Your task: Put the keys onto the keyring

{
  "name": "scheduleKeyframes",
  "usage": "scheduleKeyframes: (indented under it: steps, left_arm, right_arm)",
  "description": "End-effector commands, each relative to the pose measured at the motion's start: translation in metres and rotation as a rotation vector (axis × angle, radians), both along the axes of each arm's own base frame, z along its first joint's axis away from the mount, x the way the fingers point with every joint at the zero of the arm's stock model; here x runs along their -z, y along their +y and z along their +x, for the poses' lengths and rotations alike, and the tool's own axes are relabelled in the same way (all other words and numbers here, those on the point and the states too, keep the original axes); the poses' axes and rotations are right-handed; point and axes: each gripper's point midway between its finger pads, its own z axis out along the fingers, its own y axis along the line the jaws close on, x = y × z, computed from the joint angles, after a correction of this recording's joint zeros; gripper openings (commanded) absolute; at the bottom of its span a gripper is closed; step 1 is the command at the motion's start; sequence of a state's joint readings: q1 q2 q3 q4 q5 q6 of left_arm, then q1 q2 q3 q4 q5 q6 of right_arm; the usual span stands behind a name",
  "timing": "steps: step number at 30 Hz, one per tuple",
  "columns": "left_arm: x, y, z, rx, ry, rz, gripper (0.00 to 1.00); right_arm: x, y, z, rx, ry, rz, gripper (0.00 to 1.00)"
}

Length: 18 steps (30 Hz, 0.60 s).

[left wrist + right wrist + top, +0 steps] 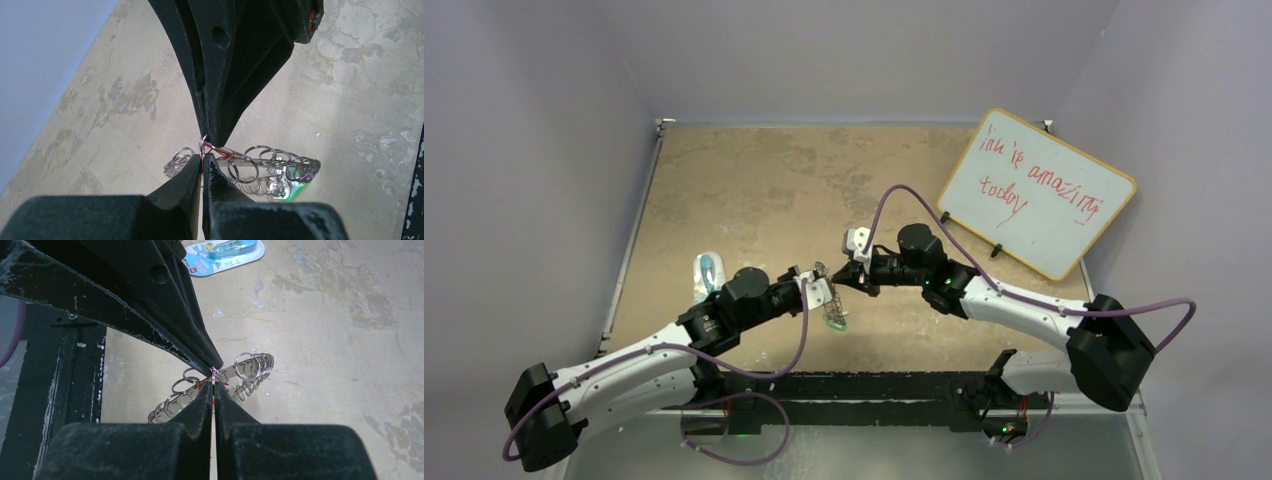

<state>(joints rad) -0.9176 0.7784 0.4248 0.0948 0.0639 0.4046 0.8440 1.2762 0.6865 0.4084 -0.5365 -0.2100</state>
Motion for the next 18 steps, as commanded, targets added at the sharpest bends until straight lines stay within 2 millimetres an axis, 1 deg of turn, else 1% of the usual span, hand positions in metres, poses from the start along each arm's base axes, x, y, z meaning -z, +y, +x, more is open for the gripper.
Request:
scheduleKeyframes:
  steps: [1, 8, 14, 18]
  left_arm:
    - [-0.026, 0.001, 0.002, -0.014, -0.046, -0.061, 0.00]
    - [-0.028, 0.006, 0.000, -0.031, -0.048, -0.100, 0.00]
    - [-0.029, 0.008, -0.001, -0.037, -0.050, -0.119, 0.00]
    - [-0.034, 0.009, -0.002, -0.043, -0.060, -0.160, 0.00]
  right_arm:
    - [-0.021, 0.007, 0.007, 0.009, -0.036, 0.033, 0.00]
    - [-0.018, 0.007, 0.008, 0.028, 0.001, 0.037, 0.00]
    - [-0.010, 0.007, 0.015, 0.051, 0.058, 0.026, 0.00]
    - [-0.002, 0.009, 0.015, 0.035, 0.097, 0.006, 0.00]
